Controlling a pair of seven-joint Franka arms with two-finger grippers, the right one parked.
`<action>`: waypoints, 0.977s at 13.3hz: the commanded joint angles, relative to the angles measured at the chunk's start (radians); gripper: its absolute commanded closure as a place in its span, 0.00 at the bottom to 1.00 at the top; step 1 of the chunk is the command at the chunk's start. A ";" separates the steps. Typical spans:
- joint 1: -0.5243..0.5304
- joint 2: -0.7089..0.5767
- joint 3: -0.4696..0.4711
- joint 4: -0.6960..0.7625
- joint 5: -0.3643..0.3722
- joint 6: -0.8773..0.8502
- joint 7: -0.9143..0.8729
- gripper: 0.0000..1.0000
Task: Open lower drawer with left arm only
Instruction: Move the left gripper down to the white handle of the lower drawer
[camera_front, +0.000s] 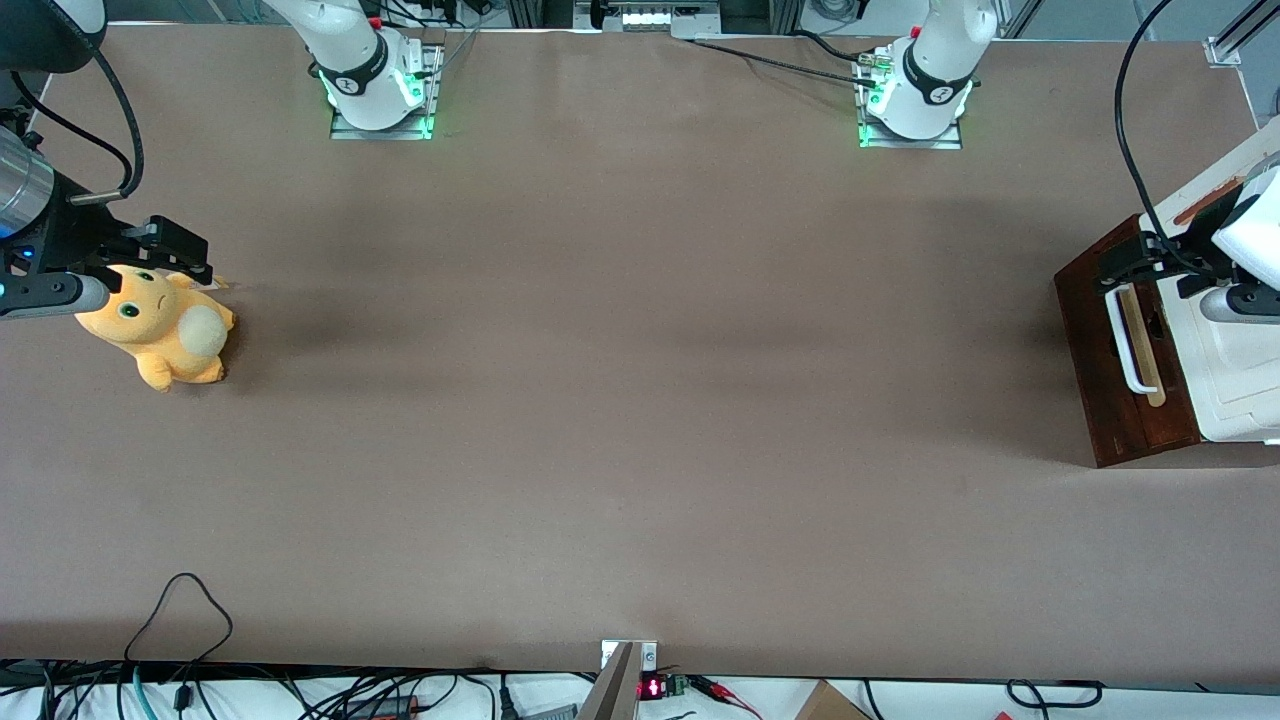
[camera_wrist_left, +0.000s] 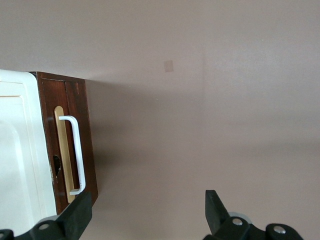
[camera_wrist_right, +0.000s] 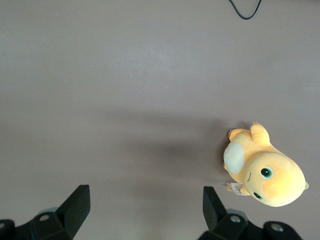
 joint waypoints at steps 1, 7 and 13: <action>-0.001 0.005 -0.003 0.019 0.017 -0.048 0.023 0.00; -0.001 0.017 -0.006 0.008 0.027 -0.074 0.026 0.00; -0.004 0.034 -0.085 -0.009 0.228 -0.045 0.016 0.00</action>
